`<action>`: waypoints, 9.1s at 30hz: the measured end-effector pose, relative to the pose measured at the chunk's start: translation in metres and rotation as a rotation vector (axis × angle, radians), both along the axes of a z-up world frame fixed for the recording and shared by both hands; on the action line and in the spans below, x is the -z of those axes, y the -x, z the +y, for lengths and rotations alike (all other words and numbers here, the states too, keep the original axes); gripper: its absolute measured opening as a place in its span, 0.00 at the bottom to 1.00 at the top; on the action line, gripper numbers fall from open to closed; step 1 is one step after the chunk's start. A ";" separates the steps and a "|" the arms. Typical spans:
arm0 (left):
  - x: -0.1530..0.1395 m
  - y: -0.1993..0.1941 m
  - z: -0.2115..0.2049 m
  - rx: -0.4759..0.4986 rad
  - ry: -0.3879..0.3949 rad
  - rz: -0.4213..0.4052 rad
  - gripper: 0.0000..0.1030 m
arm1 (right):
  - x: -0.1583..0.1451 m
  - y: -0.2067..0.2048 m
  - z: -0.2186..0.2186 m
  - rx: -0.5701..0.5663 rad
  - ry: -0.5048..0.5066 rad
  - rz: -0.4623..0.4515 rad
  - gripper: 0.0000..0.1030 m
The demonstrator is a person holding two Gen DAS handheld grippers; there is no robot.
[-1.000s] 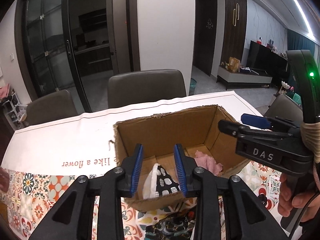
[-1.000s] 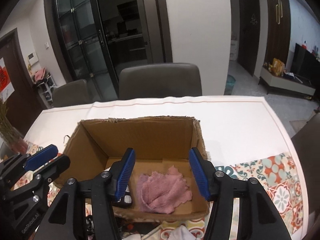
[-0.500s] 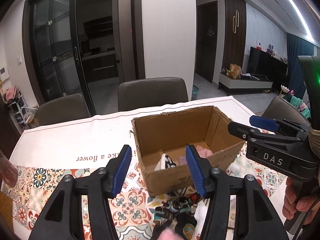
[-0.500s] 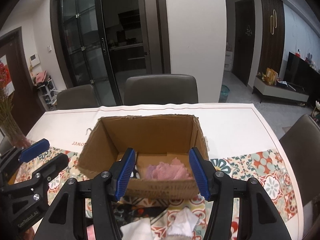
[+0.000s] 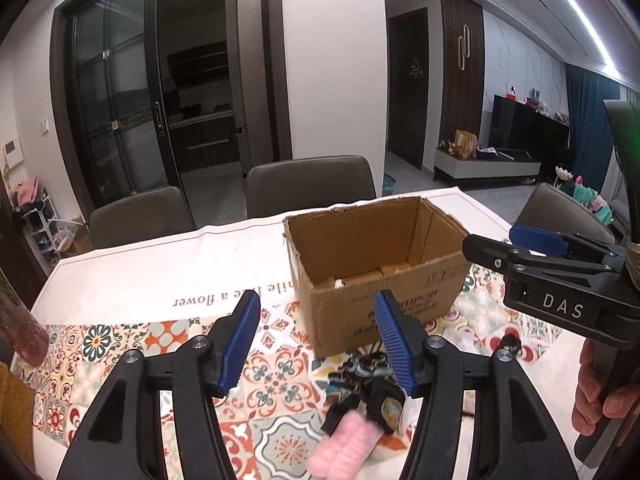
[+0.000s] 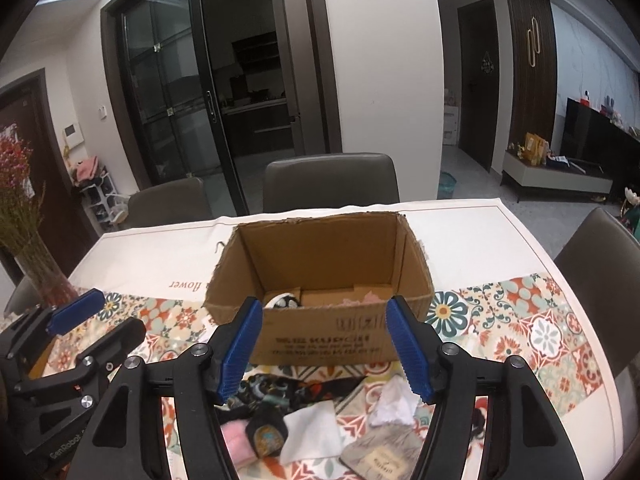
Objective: Organize soft objects
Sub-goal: 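Grasp the pink wristband with the left tool while the right tool grasps the white cloth, then lift the wristband and white cloth and carry them over the box, then open both tools to drop the wristband and cloth into the box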
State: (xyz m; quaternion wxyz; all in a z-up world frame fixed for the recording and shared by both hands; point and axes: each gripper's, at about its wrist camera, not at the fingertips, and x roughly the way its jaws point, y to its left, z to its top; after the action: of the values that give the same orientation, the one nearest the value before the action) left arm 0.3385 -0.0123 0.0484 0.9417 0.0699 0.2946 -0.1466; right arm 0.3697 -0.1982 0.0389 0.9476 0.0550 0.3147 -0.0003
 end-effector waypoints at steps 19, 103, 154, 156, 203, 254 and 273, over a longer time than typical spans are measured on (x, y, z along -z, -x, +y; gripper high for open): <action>0.027 0.057 0.018 0.060 -0.075 -0.005 0.61 | 0.032 0.056 0.023 0.008 -0.036 -0.028 0.63; 0.171 0.035 0.015 0.099 0.026 0.304 0.26 | 0.176 0.020 0.014 -0.040 -0.149 0.203 0.07; 0.022 0.028 -0.010 0.016 0.138 -0.030 0.26 | 0.028 0.057 -0.024 -0.026 -0.170 -0.179 0.07; 0.015 0.024 -0.014 0.020 0.135 -0.044 0.26 | 0.023 0.054 -0.026 -0.025 -0.166 -0.193 0.07; 0.023 -0.117 -0.077 -0.005 0.040 0.000 0.27 | 0.028 -0.082 -0.050 -0.110 -0.134 -0.132 0.07; 0.007 -0.040 -0.062 -0.028 -0.059 -0.018 0.78 | 0.020 -0.027 -0.071 0.090 -0.083 0.015 0.71; 0.040 -0.020 -0.039 -0.037 -0.084 0.095 0.82 | 0.053 -0.002 -0.056 0.104 -0.054 0.150 0.71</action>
State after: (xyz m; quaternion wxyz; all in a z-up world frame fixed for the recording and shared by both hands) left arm 0.3582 -0.0517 0.0081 0.9255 0.0968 0.3461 -0.1200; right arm 0.3715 -0.2539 -0.0144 0.9182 0.0966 0.3814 -0.0451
